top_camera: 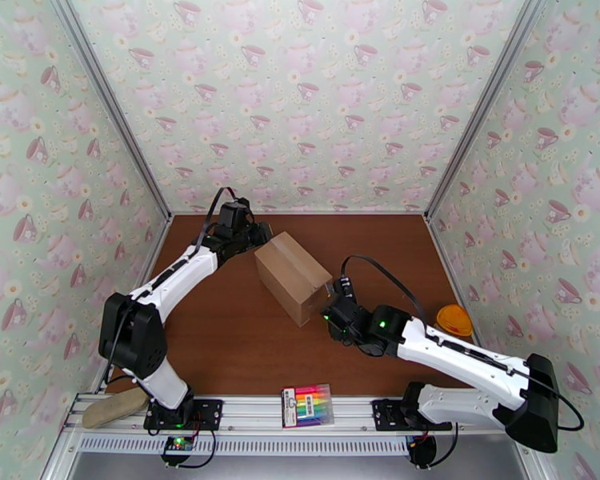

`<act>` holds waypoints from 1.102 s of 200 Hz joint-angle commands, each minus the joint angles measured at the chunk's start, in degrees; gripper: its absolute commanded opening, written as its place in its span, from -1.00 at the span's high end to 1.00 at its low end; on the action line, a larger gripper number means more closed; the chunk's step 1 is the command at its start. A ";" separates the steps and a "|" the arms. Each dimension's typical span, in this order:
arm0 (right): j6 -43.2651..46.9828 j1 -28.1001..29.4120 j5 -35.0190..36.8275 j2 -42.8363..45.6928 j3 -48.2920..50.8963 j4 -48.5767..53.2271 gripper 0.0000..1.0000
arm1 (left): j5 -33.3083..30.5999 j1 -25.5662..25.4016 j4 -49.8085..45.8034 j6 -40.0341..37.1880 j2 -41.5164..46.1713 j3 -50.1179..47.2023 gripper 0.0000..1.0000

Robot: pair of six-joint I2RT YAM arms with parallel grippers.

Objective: Unpack the express box

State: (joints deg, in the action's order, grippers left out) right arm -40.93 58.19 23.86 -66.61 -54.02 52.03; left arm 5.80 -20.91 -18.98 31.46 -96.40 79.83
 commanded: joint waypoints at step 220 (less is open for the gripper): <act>2.11 0.43 2.38 -4.13 -3.63 -0.14 1.00 | 2.37 0.28 0.80 0.09 0.02 2.60 0.13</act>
State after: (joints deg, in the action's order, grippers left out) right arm -40.29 58.19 25.34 -70.06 -55.81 51.99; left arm 6.92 -20.91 -18.96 31.46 -96.40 79.85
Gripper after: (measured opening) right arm 0.402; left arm 0.437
